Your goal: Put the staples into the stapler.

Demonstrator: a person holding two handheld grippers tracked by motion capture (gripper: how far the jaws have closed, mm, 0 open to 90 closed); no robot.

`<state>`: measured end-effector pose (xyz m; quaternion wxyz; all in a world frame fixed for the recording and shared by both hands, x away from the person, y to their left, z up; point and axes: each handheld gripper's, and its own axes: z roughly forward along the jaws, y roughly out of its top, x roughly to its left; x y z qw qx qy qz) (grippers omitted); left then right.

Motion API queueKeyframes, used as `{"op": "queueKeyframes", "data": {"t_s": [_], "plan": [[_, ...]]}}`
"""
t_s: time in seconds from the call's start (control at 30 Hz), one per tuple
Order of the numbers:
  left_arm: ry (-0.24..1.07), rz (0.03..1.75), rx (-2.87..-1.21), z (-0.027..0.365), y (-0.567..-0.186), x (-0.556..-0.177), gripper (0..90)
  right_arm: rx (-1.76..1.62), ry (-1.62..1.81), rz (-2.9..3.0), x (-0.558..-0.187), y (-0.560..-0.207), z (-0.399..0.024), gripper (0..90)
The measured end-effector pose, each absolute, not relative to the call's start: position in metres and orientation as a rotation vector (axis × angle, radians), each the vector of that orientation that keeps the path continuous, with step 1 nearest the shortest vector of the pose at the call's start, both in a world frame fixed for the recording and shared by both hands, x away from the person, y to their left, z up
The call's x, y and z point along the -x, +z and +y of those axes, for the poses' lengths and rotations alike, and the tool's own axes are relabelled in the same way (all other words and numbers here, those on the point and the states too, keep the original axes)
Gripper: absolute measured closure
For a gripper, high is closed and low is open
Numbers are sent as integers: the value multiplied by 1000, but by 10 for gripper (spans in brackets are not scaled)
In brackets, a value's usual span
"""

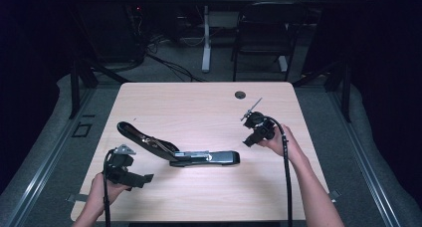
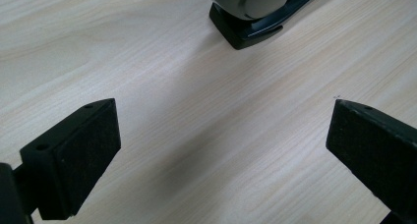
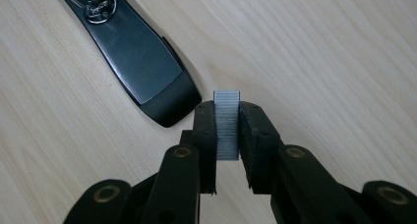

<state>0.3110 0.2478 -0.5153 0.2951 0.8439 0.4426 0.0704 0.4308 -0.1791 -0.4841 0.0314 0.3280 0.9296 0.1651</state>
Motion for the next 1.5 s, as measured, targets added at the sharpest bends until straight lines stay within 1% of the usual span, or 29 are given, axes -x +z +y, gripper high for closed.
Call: {"op": "queueKeyframes", "data": {"t_s": [0.6, 0.97, 1.3, 1.5], "plan": [[178, 1178, -2251, 247, -516, -312, 2, -819, 551, 2934, -428, -485, -148, 783], [173, 1174, -2262, 248, -516, -312, 2, -762, 648, 2959, -430, -482, -138, 783], [173, 1179, -2264, 249, -517, -312, 2, -638, 760, 2974, -430, -481, -121, 782], [173, 1180, -2264, 249, -517, -311, 2, -595, 774, 2996, -430, -483, -113, 782]]}}
